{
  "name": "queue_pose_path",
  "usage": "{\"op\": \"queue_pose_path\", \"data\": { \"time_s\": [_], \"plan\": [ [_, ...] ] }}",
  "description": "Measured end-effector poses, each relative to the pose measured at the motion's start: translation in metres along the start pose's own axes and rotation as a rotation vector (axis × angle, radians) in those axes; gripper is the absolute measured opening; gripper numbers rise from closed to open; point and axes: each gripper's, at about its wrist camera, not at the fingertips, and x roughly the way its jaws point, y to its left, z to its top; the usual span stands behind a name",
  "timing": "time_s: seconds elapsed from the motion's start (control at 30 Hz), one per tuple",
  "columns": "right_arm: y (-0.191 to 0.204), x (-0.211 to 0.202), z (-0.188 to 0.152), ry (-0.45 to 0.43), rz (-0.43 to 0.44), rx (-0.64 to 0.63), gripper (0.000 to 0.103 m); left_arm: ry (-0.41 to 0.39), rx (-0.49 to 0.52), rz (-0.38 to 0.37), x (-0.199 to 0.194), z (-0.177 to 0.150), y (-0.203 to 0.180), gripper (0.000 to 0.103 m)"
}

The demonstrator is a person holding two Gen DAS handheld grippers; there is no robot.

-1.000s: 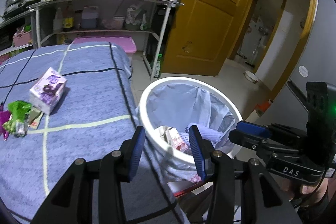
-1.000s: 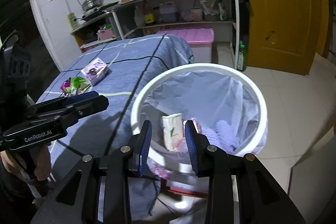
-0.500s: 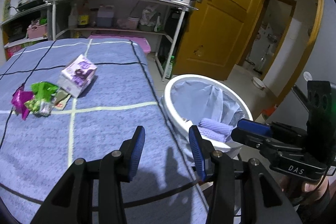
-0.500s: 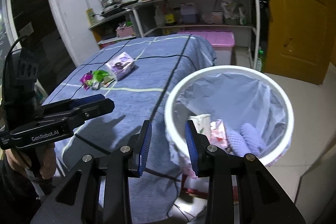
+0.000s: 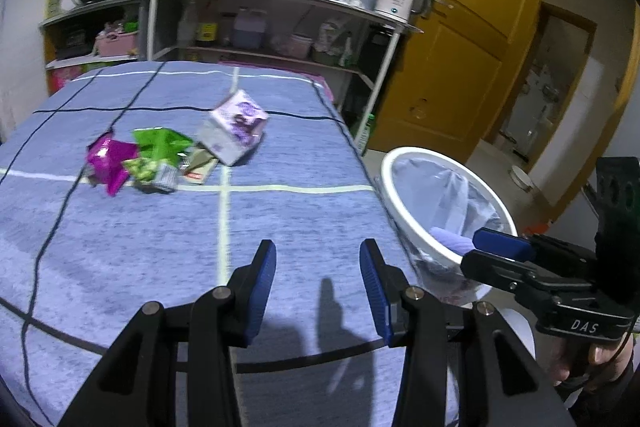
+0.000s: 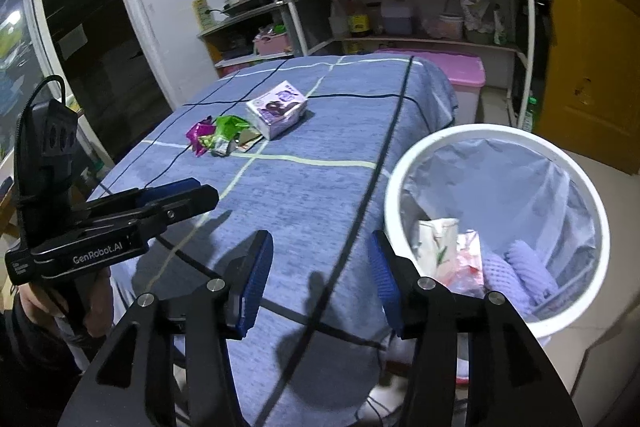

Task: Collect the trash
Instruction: 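Move both open tools back over the table toward the remaining trash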

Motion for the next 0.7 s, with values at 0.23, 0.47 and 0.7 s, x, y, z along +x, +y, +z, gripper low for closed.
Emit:
{"op": "queue_pose_path", "data": {
  "time_s": [0.23, 0.47, 0.7],
  "plan": [
    [0.010, 0.011, 0.007, 0.026, 0.021, -0.006, 0.051, -0.023, -0.044, 0.051, -0.010, -0.002, 0.025, 0.049],
    [0.016, 0.023, 0.018, 0.048, 0.038, -0.002, 0.051, -0.038, -0.081, 0.095, -0.015, 0.000, 0.049, 0.050],
    [0.025, 0.036, 0.032, 0.050, 0.058, -0.008, 0.051, -0.053, -0.103, 0.127, -0.017, 0.007, 0.068, 0.050]
  ]
}}
